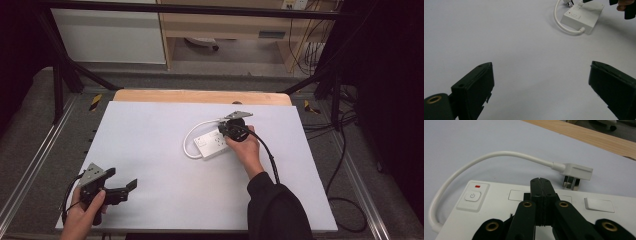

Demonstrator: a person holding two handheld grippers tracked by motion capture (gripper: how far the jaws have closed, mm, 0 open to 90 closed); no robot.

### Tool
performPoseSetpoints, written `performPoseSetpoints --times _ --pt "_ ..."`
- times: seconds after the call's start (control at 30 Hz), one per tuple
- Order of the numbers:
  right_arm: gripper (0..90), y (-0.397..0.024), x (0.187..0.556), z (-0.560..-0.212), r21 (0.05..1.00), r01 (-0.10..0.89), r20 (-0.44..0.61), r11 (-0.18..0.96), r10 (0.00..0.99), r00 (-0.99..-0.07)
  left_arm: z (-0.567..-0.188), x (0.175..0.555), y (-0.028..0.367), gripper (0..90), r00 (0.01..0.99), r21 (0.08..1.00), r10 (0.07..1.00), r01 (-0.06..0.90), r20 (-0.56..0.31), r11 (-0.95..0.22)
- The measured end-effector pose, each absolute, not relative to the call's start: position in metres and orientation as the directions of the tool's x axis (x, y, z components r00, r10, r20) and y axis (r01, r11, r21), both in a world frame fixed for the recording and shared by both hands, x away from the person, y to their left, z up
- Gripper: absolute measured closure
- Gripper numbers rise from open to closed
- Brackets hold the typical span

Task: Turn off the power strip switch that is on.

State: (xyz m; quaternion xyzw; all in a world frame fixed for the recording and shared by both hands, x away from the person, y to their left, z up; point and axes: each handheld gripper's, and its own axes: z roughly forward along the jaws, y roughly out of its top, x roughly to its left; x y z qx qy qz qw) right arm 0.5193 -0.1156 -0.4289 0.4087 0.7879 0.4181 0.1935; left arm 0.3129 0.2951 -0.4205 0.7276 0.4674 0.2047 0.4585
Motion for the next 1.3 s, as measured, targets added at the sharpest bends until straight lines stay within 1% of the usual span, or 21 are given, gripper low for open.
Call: performPoseSetpoints --times 0.63,1.3 --pt "90.0 -0.105 0.524 -0.438 0.816 0.486 0.043 0.315 0.804 -0.593 -0.421 0.313 0.295 6.2 0.482 0.858 0.867 0.493 -0.129 -0.147" --pt "89.9 -0.105 0.523 -0.44 0.822 0.485 0.054 0.297 0.808 -0.586 -0.421 0.313 0.295 6.2 0.484 0.857 0.866 0.494 -0.127 -0.151"
